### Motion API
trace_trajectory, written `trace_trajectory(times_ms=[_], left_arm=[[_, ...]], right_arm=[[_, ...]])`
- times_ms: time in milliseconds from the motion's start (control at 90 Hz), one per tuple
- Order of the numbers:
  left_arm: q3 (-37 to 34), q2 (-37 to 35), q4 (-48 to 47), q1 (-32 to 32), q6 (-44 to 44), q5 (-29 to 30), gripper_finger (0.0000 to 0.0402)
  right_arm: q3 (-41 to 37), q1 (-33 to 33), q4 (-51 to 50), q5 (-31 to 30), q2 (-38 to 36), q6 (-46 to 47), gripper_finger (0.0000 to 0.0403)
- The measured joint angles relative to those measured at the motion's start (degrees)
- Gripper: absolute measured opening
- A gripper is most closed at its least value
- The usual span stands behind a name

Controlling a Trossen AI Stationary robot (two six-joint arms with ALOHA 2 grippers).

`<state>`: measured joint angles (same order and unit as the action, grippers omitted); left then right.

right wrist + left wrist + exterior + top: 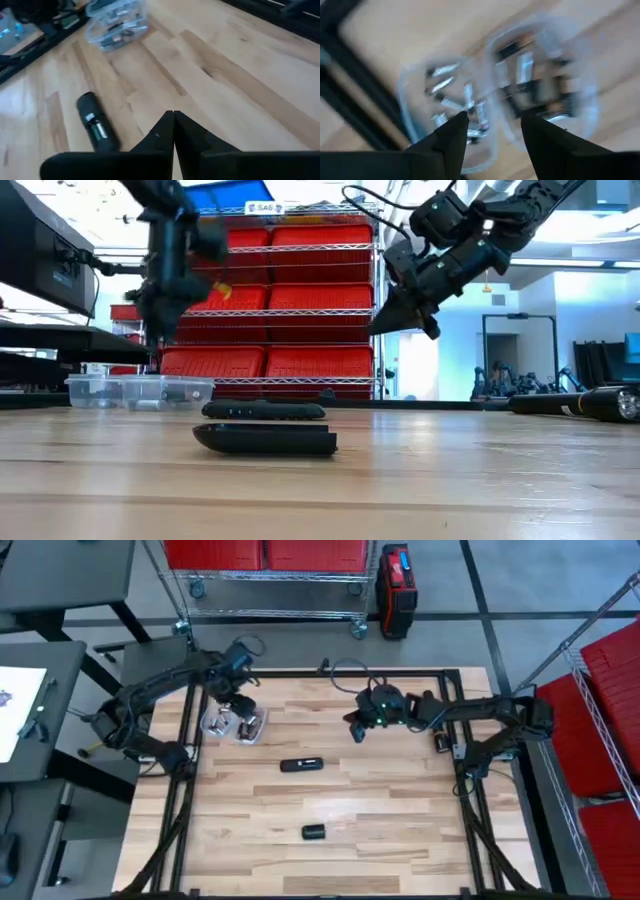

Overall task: Insert battery
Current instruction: Insert the silver battery into the remote's battery compartment

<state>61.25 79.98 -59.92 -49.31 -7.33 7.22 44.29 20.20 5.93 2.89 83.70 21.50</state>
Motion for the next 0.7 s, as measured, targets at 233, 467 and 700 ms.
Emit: trace_trajectory(times_ms=[233, 467, 700], left_arm=[[-6.8, 0.0, 6.3, -7.4, -7.5, -0.2, 0.015], [-11.1, -0.1, 11.3, -8.9, -13.4, -1.6, 0.0127], [-13.4, -0.1, 14.7, -8.9, -15.8, -1.6, 0.0122]], right_arm=[[0.0, 0.9, -1.3, 0.0, 0.0, 0.1, 0.0], [0.0, 0.9, -1.3, 0.0, 0.0, 0.0, 0.0], [0.0, 0.9, -1.4, 0.0, 0.0, 0.0, 0.0]])
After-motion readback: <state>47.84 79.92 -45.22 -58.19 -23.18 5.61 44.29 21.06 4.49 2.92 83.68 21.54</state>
